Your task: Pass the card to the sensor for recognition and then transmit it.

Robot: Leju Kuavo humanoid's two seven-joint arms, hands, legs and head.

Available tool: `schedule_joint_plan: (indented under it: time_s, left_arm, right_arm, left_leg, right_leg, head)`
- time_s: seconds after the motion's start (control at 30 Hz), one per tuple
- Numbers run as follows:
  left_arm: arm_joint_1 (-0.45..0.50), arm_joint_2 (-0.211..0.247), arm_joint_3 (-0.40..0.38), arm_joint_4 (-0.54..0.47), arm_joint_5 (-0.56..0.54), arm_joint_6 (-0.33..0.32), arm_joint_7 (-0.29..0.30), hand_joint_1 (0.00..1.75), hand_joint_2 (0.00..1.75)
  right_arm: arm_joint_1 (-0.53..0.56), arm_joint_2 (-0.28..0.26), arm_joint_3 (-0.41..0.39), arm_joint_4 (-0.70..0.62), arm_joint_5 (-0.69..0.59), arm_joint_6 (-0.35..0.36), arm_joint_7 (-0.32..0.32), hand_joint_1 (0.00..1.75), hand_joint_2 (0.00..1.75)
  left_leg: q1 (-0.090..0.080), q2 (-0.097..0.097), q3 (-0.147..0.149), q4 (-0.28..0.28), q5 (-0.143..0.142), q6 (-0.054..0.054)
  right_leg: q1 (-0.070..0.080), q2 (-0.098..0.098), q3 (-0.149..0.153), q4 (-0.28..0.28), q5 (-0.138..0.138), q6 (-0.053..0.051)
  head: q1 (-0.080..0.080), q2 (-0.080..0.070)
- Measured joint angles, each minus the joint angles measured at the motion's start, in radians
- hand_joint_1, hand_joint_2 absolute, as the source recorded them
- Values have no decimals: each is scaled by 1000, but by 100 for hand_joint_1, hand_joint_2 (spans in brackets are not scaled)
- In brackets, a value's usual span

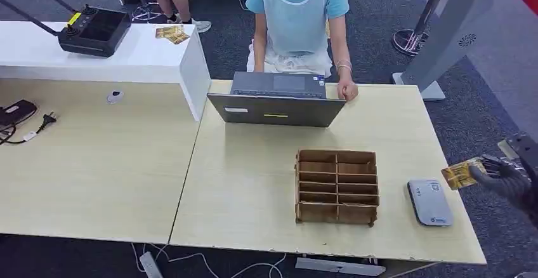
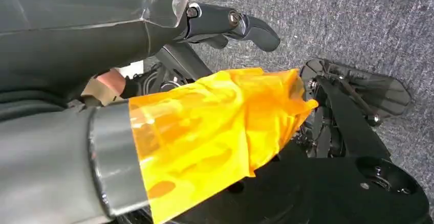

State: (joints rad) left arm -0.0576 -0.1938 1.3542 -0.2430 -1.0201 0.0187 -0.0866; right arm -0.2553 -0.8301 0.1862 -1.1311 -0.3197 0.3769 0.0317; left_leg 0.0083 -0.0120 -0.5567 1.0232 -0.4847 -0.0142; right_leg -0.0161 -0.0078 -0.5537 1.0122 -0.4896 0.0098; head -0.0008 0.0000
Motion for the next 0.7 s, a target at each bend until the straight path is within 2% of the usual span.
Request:
schedule_joint_plan:
  time_s: [0.7]
  left_arm:
    - [0,1,0,0,-3,1,5,0,0]
  right_arm:
    - [26,65,-5,44,101,-18,-2,175,175]
  left_leg:
    - [0,0,0,0,0,0]
  right_leg:
    - [0,0,0,0,0,0]
  head:
    - [0,0]
